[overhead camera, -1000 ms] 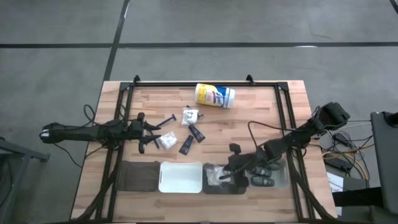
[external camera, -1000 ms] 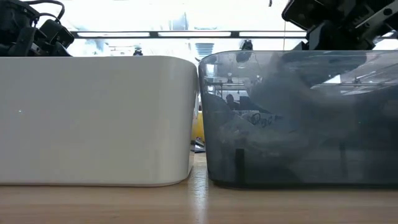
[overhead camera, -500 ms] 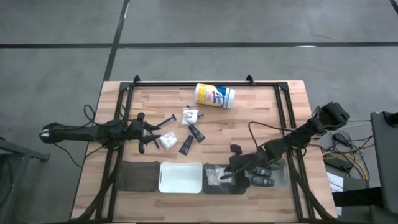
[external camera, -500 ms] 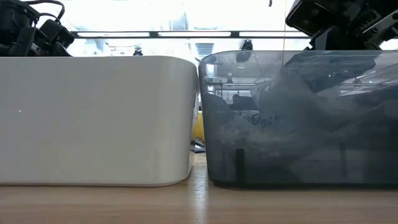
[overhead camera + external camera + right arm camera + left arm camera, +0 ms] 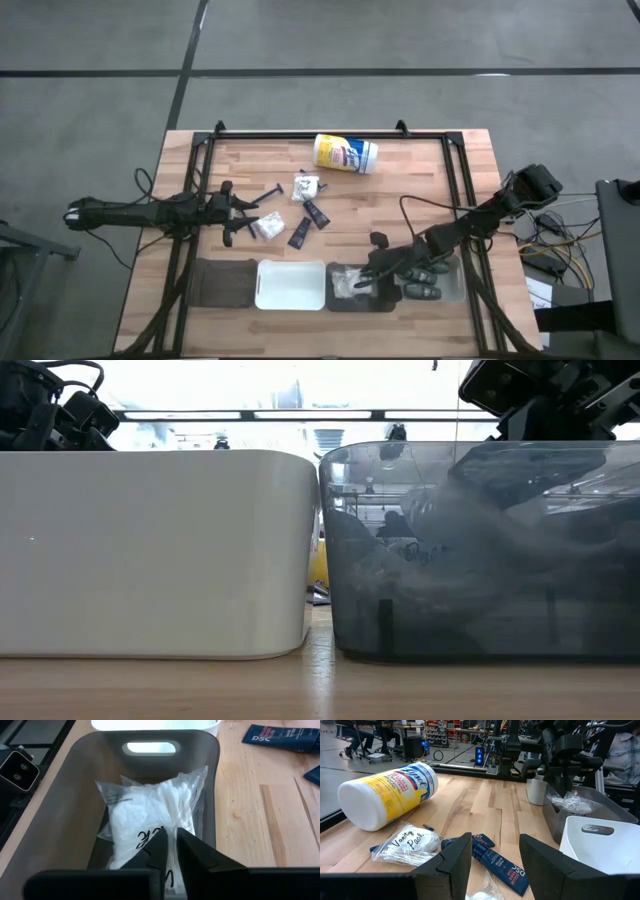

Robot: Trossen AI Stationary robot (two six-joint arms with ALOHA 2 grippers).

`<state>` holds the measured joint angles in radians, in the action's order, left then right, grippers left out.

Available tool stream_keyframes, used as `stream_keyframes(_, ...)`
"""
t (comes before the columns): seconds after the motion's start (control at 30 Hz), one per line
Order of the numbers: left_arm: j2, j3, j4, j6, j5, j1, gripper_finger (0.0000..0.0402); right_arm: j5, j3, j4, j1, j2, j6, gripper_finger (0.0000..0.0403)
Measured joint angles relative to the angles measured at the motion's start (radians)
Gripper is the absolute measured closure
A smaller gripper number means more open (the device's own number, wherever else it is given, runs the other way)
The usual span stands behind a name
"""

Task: Pick & Place Travel size toiletries
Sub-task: Put the cotton pack into the right black bin

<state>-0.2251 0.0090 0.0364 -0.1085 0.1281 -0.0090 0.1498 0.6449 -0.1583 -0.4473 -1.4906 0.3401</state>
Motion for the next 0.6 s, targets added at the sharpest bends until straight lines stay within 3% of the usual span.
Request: stream_keyframes(0.6, 0.000, 0.000, 0.000, 0.000, 0.000, 0.000, 0.0231, -0.028, 0.021, 0.046, 0.001, 0.010, 0.008, 0.0170)
